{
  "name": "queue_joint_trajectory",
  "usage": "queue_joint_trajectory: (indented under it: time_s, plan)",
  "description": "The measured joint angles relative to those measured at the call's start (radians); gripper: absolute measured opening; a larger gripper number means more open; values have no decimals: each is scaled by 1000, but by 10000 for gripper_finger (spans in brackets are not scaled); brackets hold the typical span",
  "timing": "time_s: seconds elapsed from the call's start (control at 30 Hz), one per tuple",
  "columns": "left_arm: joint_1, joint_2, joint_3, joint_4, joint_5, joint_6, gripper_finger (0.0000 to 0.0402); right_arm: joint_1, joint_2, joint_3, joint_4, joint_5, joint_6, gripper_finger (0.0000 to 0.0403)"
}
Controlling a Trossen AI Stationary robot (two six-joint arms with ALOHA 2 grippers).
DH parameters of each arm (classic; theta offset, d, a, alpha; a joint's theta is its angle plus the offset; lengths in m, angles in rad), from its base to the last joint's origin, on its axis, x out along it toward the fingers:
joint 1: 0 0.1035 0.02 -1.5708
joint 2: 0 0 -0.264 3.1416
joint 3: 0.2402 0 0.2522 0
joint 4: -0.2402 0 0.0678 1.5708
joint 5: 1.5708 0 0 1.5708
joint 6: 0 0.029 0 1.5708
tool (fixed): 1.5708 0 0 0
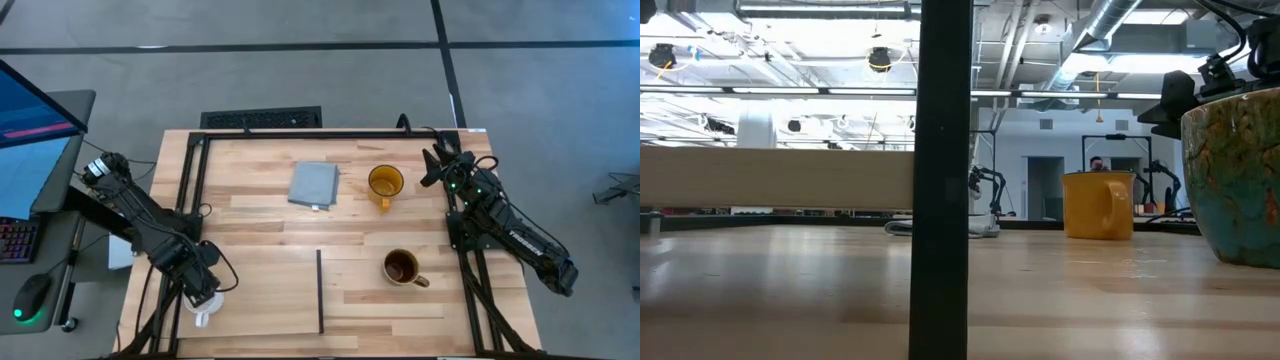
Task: Stack small to large cups/mugs on shelf
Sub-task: Put the yellow mug on the shelf
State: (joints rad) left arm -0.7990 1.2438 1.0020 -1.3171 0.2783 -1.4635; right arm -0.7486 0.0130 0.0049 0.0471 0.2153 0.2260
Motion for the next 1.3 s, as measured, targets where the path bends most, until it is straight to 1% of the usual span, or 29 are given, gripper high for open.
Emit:
queue_joint_trajectory:
  time_s: [0.07, 0.2, 0.27, 0.33, 0.4, 0.47, 0.6, 0.67, 0.7, 0.83, 0.9, 0.97, 1.1, 1.2, 1.3]
  plan:
    - [0, 0, 26, -36, -5, 0, 187, 0, 0, 0, 0, 0, 0, 246]
    - [0, 0, 80, -39, -39, 2, 187, 0, 0, 0, 0, 0, 0, 246]
    - [0, 0, 112, -38, -71, 2, 187, 0, 0, 0, 0, 0, 0, 246]
    - [0, 0, 148, -40, -131, 4, 187, 0, 0, 0, 0, 0, 0, 246]
    - [0, -1, 184, -39, -216, 17, 187, 0, 0, 0, 0, 0, 0, 246]
    - [8, -7, 218, -40, -325, 34, 187, 0, 0, 0, 0, 0, 0, 246]
    - [64, -26, 250, -46, -608, 89, 187, 0, 0, 0, 0, 0, 1, 246]
    - [109, -35, 251, -47, -725, 129, 187, 0, 0, 0, 0, 0, 11, 246]
    - [134, -36, 251, -50, -770, 159, 187, 0, 0, 0, 0, 0, 29, 246]
    - [241, -36, 251, -53, -868, 312, 187, 0, 0, 0, 0, 0, 123, 246]
    - [295, -36, 251, -15, -922, 405, 187, 0, 0, 0, 0, 0, 145, 246]
    - [355, -37, 251, 59, -946, 535, 187, 0, 0, 0, 0, 0, 148, 246]
    - [466, -44, 251, 263, -943, 797, 187, 0, 0, 0, 0, 0, 143, 246]
    - [532, -50, 251, 386, -891, 971, 187, 0, 0, 0, 0, 0, 135, 246]
    - [593, -83, 241, 479, -866, 1078, 187, 0, 0, 0, 0, 0, 135, 246]
